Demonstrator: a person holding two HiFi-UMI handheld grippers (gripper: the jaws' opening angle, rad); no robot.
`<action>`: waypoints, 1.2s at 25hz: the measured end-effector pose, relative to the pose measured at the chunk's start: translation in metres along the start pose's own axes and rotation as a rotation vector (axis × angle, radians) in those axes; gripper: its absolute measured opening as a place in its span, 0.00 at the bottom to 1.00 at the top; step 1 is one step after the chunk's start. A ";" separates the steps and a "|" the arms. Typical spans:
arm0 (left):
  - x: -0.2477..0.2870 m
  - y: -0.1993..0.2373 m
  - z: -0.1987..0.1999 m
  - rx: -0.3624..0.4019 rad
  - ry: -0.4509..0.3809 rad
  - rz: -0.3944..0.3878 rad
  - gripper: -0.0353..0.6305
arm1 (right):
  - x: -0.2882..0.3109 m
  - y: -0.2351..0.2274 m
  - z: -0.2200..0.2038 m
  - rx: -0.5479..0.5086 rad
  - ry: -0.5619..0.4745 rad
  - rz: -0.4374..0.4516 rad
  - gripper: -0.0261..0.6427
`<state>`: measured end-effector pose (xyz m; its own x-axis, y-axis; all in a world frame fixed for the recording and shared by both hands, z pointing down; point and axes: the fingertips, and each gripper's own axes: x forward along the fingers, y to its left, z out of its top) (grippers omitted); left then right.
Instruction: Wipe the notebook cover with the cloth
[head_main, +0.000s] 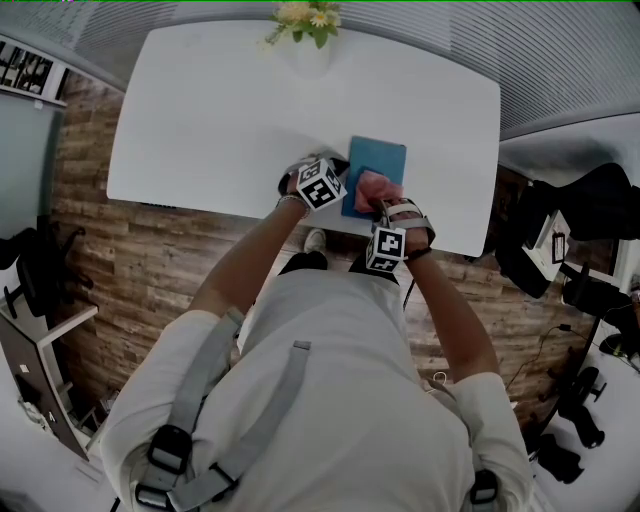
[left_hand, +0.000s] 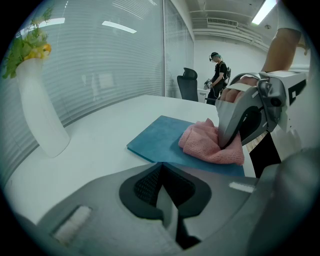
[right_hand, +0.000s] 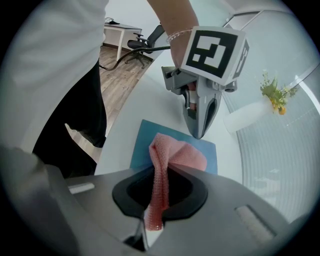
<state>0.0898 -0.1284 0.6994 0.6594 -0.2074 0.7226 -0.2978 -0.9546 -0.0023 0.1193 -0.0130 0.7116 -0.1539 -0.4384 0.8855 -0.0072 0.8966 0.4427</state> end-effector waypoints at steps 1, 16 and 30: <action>0.000 0.000 0.000 0.000 0.000 0.000 0.05 | 0.000 0.002 0.000 0.001 -0.002 0.003 0.04; -0.001 -0.001 -0.001 0.002 0.000 0.001 0.05 | -0.011 0.019 0.007 0.016 -0.028 0.029 0.04; -0.001 0.000 -0.001 0.003 -0.003 0.001 0.05 | -0.013 0.029 0.010 0.018 -0.041 0.051 0.04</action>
<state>0.0887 -0.1279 0.6990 0.6614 -0.2090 0.7203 -0.2963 -0.9551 -0.0050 0.1110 0.0196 0.7115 -0.1952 -0.3894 0.9001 -0.0160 0.9189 0.3941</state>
